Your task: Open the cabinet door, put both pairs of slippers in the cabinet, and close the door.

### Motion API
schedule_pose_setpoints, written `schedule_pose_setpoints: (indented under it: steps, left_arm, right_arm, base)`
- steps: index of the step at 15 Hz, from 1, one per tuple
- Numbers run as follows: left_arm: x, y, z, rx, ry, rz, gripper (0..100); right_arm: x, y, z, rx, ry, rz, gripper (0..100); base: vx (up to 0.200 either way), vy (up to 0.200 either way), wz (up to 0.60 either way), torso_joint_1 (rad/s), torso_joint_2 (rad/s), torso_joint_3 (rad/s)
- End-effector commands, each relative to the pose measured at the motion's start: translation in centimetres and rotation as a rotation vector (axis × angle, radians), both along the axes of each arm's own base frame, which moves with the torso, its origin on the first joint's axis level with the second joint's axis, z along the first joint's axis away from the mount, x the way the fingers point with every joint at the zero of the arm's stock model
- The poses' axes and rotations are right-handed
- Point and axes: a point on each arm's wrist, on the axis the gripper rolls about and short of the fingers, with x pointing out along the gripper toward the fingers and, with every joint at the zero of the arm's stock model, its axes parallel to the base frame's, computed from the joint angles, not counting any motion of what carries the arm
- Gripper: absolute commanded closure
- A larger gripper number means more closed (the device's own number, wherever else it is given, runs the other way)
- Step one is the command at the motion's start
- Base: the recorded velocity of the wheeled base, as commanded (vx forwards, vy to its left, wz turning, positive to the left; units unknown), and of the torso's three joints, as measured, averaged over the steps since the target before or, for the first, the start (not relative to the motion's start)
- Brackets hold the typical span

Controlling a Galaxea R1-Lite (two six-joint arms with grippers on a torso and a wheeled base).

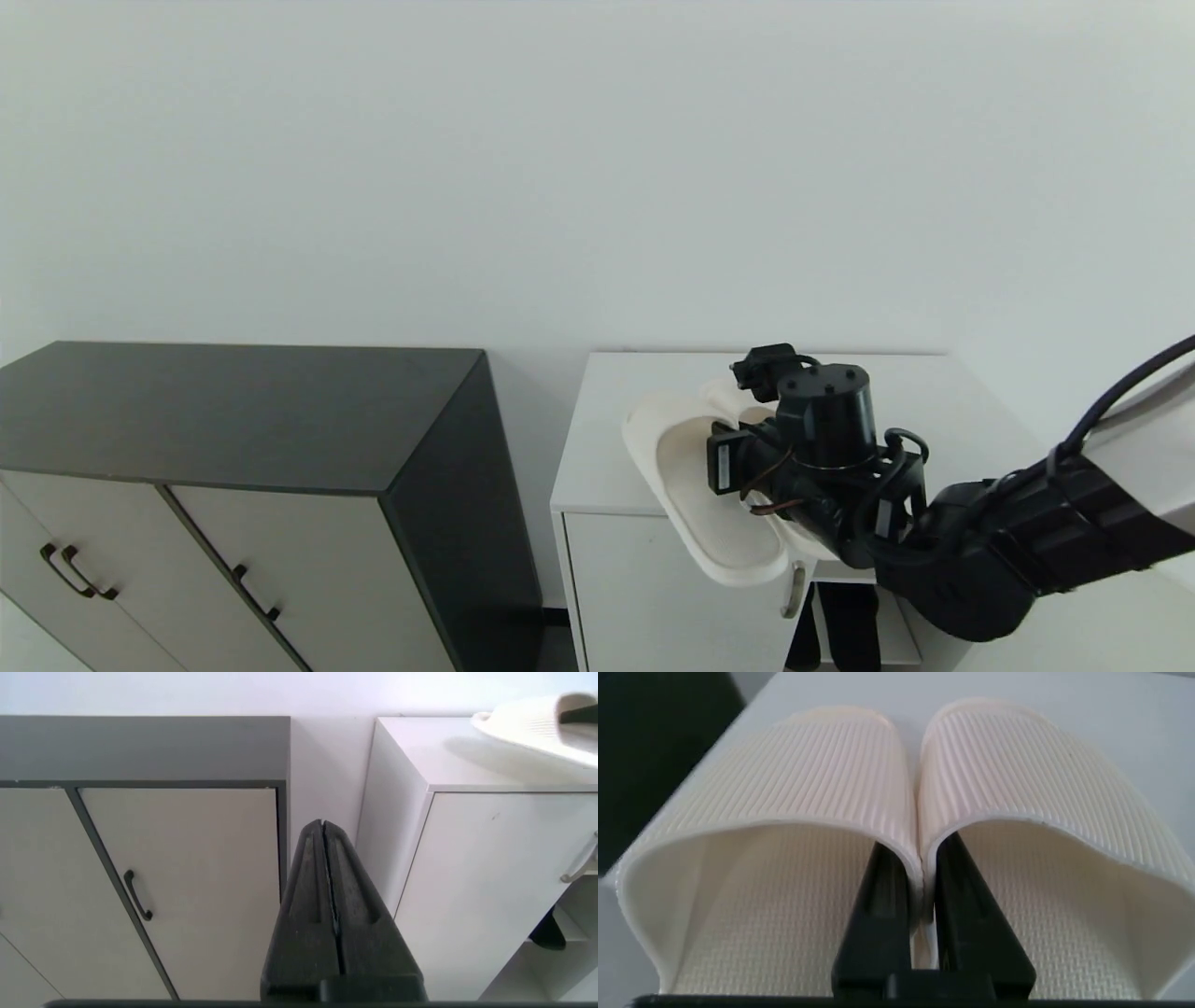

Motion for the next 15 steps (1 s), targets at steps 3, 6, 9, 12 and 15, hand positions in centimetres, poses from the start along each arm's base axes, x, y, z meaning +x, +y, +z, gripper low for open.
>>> schedule_pose_setpoints:
  steps: [3, 6, 9, 12, 15]
  left_arm:
    - [0.0, 0.0, 0.0, -0.001, -0.001, 0.0, 100]
    - [0.0, 0.0, 0.0, -0.002, -0.001, 0.002, 100]
    - [0.0, 0.0, 0.0, 0.0, -0.001, 0.002, 100]
    - [0.0, 0.0, 0.0, 0.0, -0.001, 0.002, 100]
    - [0.0, 0.0, 0.0, 0.0, -0.001, 0.002, 100]
  right_arm:
    - [-2.7, -0.6, 1.0, 0.012, 0.012, 0.099, 100]
    - [-2.8, -0.5, 0.3, -0.004, 0.03, 0.102, 100]
    - [-2.8, -0.4, 0.1, -0.01, 0.034, 0.105, 100]
    - [-3.2, -0.3, -0.3, -0.02, 0.045, 0.114, 100]
    - [-3.3, -0.4, -0.5, -0.042, 0.041, 0.12, 100]
  base:
    - [0.0, 0.0, 0.0, 0.0, 0.0, 0.0]
    - [0.0, 0.0, 0.0, 0.0, 0.0, 0.0]
    - [0.0, 0.0, 0.0, 0.0, 0.0, 0.0]
    - [-0.133, 0.0, 0.0, 0.003, 0.0, 0.003]
    - [-0.2, 0.0, 0.0, 0.007, 0.0, 0.004]
